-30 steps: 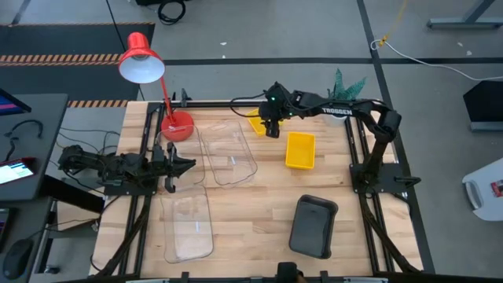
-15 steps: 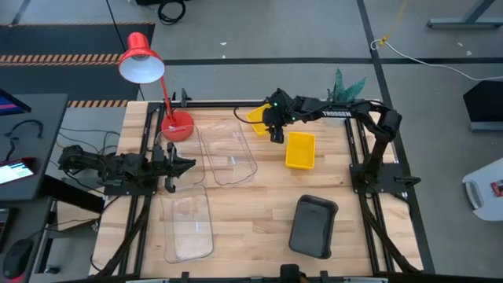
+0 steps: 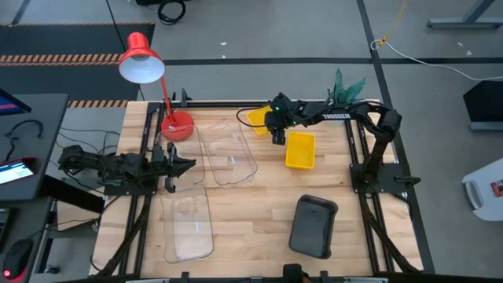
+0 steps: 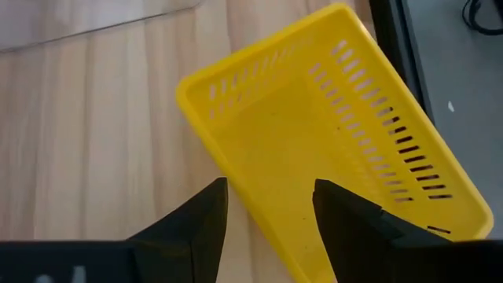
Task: Stack baskets by color
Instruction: Stack the top yellow bin on the yellow bin
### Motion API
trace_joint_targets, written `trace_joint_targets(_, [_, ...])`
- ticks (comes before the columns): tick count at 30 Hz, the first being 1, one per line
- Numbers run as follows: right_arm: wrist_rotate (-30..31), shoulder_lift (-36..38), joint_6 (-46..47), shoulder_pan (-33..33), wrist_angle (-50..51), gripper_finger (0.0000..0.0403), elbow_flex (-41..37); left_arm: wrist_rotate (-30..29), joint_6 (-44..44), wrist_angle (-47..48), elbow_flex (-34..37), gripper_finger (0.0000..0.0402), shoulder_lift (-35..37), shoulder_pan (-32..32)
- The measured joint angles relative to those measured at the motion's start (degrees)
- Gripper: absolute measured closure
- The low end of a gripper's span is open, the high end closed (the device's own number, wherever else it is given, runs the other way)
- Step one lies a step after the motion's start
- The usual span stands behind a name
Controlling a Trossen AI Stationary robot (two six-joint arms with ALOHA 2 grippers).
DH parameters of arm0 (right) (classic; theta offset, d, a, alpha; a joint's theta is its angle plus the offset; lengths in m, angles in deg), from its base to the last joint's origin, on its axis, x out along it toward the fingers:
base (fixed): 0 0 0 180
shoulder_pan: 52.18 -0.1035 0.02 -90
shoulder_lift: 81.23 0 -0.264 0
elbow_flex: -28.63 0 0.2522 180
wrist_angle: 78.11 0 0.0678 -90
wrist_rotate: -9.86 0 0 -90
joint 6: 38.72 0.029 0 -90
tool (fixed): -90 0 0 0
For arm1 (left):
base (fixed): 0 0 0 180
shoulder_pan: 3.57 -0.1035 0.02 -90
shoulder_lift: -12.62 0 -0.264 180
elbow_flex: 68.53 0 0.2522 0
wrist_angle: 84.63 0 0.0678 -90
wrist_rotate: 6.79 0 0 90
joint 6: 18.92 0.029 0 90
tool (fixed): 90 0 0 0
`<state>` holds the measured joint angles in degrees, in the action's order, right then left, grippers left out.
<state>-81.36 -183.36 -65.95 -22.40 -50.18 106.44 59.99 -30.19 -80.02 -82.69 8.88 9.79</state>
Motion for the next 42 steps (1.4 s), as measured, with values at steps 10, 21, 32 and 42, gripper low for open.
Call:
trace_joint_targets(10, [0.2, 0.0, -0.4, 0.4, 3.5, 0.024, 0.0, 0.0, 0.0, 0.0, 0.0, 0.0366, 0.0, 0.0])
trace_joint_targets(21, [0.6, 0.0, -1.2, 0.4, 7.5, 0.0272, 0.0, 0.0, 0.0, 0.0, 0.0, 0.0372, 0.0, 0.0])
trace_joint_targets(32, [3.1, 0.0, -3.0, 0.2, 8.5, 0.0359, 0.0, 0.0, 0.0, 0.0, 0.0, 0.0373, 0.0, 0.0])
trace_joint_targets(42, [5.8, 0.0, -3.0, -1.2, 10.1, 0.0381, 0.9, 0.0, 0.0, 0.0, 0.0, 0.0368, 0.0, 0.0])
